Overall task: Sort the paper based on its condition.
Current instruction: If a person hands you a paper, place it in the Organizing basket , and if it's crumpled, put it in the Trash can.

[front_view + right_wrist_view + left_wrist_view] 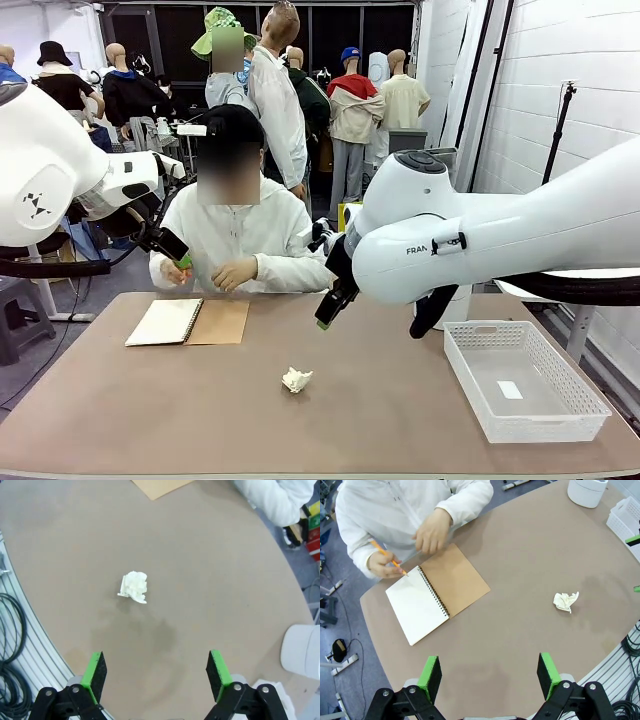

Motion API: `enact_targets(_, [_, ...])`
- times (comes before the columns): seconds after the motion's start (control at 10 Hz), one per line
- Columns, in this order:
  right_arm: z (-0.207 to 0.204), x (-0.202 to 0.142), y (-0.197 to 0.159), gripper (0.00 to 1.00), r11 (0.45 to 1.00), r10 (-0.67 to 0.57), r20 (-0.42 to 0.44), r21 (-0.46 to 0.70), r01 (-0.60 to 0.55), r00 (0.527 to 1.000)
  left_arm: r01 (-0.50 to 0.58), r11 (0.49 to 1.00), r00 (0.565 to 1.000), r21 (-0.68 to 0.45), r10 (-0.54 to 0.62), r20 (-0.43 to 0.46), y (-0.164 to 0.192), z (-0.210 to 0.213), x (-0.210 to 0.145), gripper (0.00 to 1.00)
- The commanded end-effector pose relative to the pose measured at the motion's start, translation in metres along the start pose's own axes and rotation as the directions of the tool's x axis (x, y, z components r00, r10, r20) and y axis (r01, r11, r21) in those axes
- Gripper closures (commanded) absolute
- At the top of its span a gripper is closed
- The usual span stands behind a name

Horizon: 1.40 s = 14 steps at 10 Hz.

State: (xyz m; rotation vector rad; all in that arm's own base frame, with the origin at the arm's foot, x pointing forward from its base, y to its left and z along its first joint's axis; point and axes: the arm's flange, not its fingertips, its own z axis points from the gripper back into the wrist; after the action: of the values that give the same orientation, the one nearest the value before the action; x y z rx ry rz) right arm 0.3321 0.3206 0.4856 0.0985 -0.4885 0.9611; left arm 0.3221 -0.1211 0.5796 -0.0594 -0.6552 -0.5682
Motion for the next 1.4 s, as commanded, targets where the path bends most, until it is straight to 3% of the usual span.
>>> enact_targets(0.0, [0.002,0.0,0.0,0.0,1.0,-0.001,0.005,-0.001,0.001,1.0,-0.004,1.0,1.0,-0.002,0.004,0.003,0.001,-0.001,0.0,0.0])
enact_targets(0.4, [0.002,0.0,0.0,0.0,1.0,0.0,0.004,-0.002,0.0,1.0,-0.004,1.0,1.0,-0.002,0.004,0.003,0.001,-0.001,0.0,0.0])
enact_targets(1.3, [-0.114,0.04,0.04,0.0,0.996,0.093,-0.22,0.029,-0.088,0.971,-0.004,1.0,1.0,-0.002,0.004,0.003,0.001,-0.001,0.0,0.0])
